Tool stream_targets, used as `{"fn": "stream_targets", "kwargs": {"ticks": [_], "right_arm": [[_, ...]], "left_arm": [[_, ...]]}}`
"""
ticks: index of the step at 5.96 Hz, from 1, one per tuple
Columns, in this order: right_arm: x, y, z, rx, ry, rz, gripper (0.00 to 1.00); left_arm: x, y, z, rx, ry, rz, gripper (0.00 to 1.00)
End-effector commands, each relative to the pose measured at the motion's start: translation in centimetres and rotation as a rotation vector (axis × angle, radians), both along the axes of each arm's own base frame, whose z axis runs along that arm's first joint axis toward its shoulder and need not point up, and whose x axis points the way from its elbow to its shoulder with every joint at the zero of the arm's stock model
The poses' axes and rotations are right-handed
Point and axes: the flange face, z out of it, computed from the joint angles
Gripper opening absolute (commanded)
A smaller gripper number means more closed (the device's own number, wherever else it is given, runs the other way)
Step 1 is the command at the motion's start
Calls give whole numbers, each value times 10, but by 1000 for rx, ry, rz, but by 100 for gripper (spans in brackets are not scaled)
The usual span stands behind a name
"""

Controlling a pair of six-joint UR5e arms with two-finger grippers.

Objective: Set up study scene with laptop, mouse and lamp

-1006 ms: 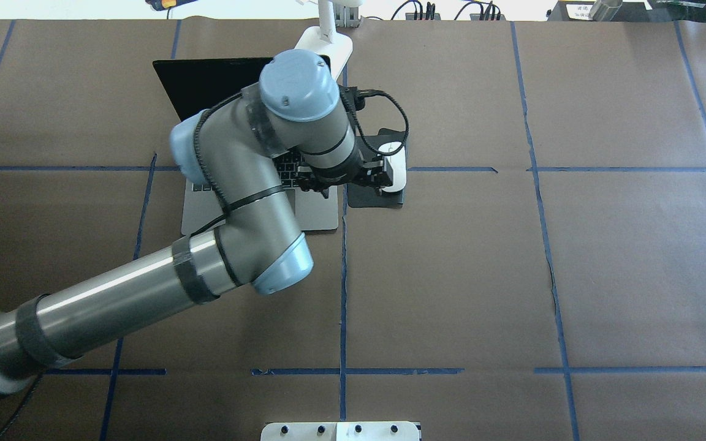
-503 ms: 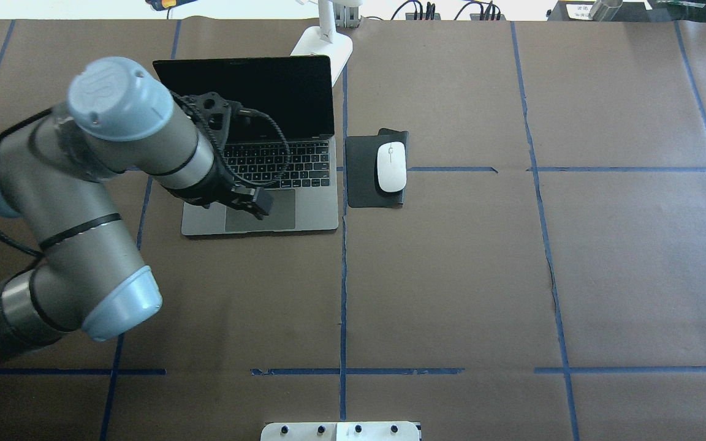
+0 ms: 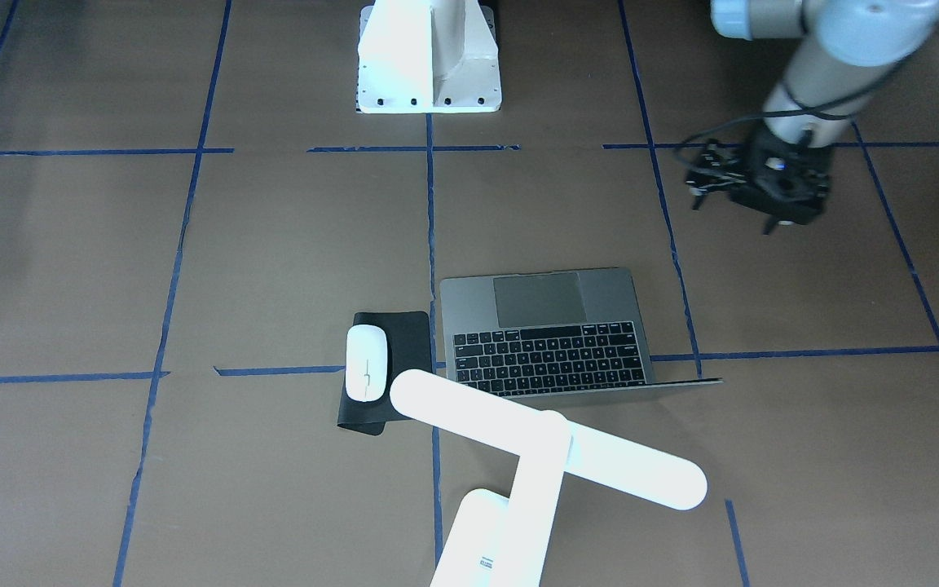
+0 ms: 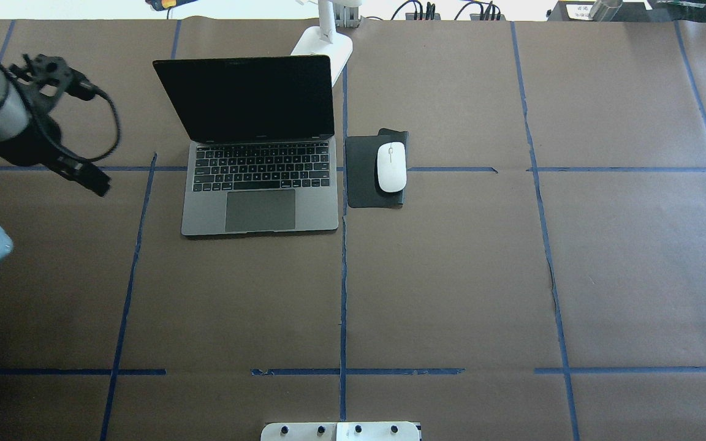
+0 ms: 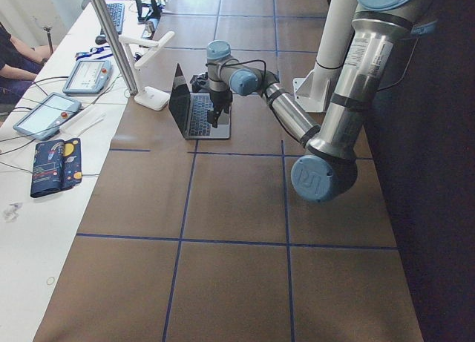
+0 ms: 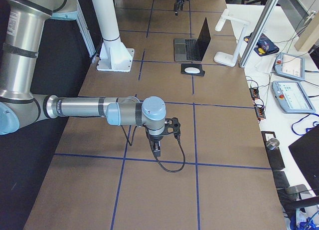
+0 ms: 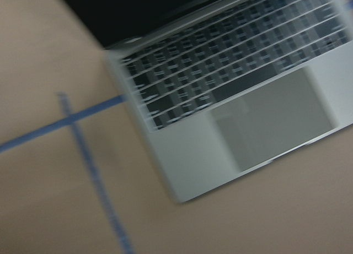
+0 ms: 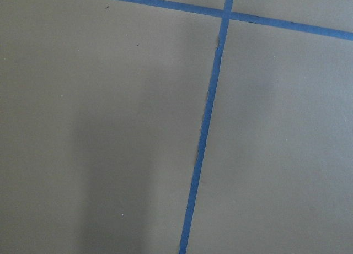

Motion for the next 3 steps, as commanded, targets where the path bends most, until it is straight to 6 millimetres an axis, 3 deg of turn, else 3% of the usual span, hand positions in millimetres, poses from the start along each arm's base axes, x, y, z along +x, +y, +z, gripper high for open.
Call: {"fn": "stream_targets", "kwargs": {"ticks": [1, 2, 3], "right_arm": [[-1, -6, -5, 2, -4, 10, 100], [-1, -8, -6, 2, -2, 12, 100], [-1, -9, -7, 5, -3, 12, 100]], "left_arm": [[-140, 15, 126, -36, -77, 6, 100], [-207, 23, 164, -33, -79, -19, 100], [-252, 48, 210, -127, 27, -74, 100]]}}
